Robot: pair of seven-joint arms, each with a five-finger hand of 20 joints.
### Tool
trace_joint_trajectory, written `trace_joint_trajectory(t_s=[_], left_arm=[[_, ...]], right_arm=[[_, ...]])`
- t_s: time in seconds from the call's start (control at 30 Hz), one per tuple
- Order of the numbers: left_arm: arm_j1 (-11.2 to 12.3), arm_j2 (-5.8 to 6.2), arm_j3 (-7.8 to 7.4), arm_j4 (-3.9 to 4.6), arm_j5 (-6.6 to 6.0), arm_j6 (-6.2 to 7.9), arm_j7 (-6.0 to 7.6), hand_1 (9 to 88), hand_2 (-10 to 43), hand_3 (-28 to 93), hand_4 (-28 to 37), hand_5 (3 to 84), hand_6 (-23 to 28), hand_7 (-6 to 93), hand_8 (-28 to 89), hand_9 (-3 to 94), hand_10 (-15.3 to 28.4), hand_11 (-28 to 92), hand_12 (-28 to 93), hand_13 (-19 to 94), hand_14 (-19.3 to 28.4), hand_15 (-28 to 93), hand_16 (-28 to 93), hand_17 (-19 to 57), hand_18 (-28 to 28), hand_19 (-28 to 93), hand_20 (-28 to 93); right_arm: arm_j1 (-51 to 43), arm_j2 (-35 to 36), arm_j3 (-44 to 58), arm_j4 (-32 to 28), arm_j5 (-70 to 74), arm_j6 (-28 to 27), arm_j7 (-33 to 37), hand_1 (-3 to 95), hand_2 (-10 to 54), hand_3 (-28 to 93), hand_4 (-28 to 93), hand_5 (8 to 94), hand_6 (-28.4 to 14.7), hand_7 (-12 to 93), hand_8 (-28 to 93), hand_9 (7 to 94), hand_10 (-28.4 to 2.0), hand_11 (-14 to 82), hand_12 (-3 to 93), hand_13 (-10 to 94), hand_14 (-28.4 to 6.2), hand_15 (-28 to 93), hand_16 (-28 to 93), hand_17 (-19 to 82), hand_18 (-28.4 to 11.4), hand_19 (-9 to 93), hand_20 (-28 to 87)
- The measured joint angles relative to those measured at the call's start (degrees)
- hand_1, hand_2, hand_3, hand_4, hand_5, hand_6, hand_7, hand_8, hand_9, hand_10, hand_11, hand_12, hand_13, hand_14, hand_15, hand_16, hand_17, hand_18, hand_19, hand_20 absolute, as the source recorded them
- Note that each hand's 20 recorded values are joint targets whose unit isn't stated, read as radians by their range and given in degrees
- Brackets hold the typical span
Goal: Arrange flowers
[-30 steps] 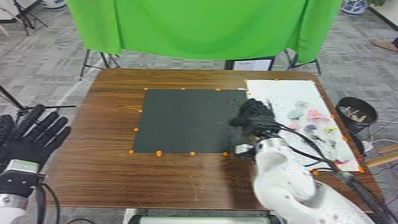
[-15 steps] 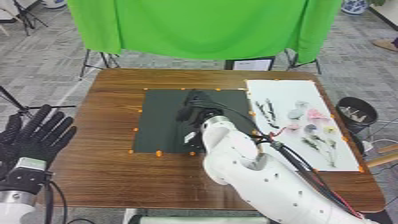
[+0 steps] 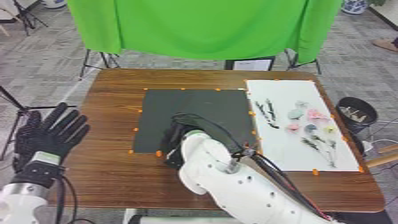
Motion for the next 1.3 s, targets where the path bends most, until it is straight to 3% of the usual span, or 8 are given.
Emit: trace_joint_trajectory(t_s=[0.13,0.37,0.57,0.77,0.83,0.93,1.0,1.3], left_arm=[[-1.11,0.00,1.19,0.28,-0.24,0.71,-0.12,28.6,14.3,68,-28.3,36.8,9.9,9.0,-7,31.2,18.3,18,11,22,17.8,33,-7,-4.9,11.5,31,2],[-1.46,-0.01,1.19,0.68,-0.46,0.68,-0.68,28.1,14.2,68,-28.3,36.8,9.9,9.1,-8,31.3,18.4,18,11,22,17.8,33,-7,-4.9,11.5,31,2],[-2.63,-0.01,2.37,1.14,-0.47,0.66,-0.74,27.9,14.2,68,-28.3,36.8,9.9,9.3,-8,31.3,18.5,18,11,22,17.8,33,-7,-4.9,11.5,31,2],[-2.79,-0.01,2.96,1.15,-0.83,0.67,-0.53,29.3,15.0,68,-28.3,37.1,9.8,9.6,-8,31.8,18.3,19,11,23,17.7,33,-7,-5.0,11.7,31,3],[-2.79,0.06,3.41,1.13,-1.56,0.67,-0.14,30.0,15.3,68,-28.3,37.2,9.8,9.9,-8,32.0,18.3,20,11,23,17.6,34,-7,-4.9,11.7,31,3],[-2.93,0.16,4.14,1.10,-4.55,0.30,0.75,30.1,14.5,68,-28.3,37.2,9.7,10.1,-8,32.0,18.3,20,11,23,17.5,34,-7,-4.9,11.7,31,3],[-3.12,0.14,4.15,1.18,-5.55,-0.16,0.62,30.2,13.9,68,-28.3,37.2,9.7,10.2,-8,32.0,18.2,20,11,23,17.5,34,-7,-4.9,11.7,31,3],[-4.17,-0.09,3.93,1.69,-4.21,-0.85,-1.34,29.8,13.1,68,-28.3,37.1,9.9,10.1,-8,31.9,18.3,20,11,23,17.5,34,-7,-4.8,11.7,31,3]], right_arm=[[-1.16,-0.75,0.62,-0.16,-1.04,-0.93,-1.00,47.2,-9.5,84,-1,72.5,-1.2,55,14,93.1,-7.6,16.3,54.2,85,-5.6,37,56,46,-24.4,81,35],[-1.92,-0.99,-0.39,-0.08,-3.89,-1.44,-2.89,48.3,-9.5,83,-3,71.3,-0.9,56,15,92.6,-7.8,16.3,54.1,84,-5.9,39,56,45,-24.4,81,35],[-2.81,-0.99,-2.16,1.14,-13.50,-5.59,-7.11,49.7,-9.5,82,-7,70.2,-1.1,56,15,91.1,-7.9,17.2,53.9,82,-6.5,42,55,43,-24.4,81,36],[-3.15,-1.12,-2.72,1.24,-15.17,-5.67,-7.41,52.2,-9.5,80,-13,69.4,-0.9,55,15,89.9,-8.0,17.7,53.4,80,-7.1,44,53,42,-24.5,81,36],[-3.24,-1.20,-2.48,1.15,-14.69,-5.68,-7.35,53.1,-9.5,79,-15,69.1,-0.9,55,15,89.7,-8.1,17.9,53.3,80,-7.6,45,52,42,-24.6,81,35],[-3.41,-1.43,-1.99,0.96,-13.53,-5.66,-7.20,53.9,-9.5,78,-17,68.5,-1.1,55,15,89.3,-8.2,18.0,53.3,79,-7.8,45,51,41,-24.6,81,35],[-3.50,-1.55,-1.93,0.98,-13.48,-5.47,-7.23,54.1,-9.5,77,-18,68.1,-1.1,55,15,89.0,-8.3,18.2,53.1,79,-7.8,45,51,41,-24.4,81,35],[-3.81,-1.27,-3.69,2.69,-20.53,-5.20,-10.82,53.5,-9.5,77,-23,67.0,-1.0,56,14,87.7,-8.3,18.5,52.3,78,-8.4,46,50,40,-24.0,80,35]])
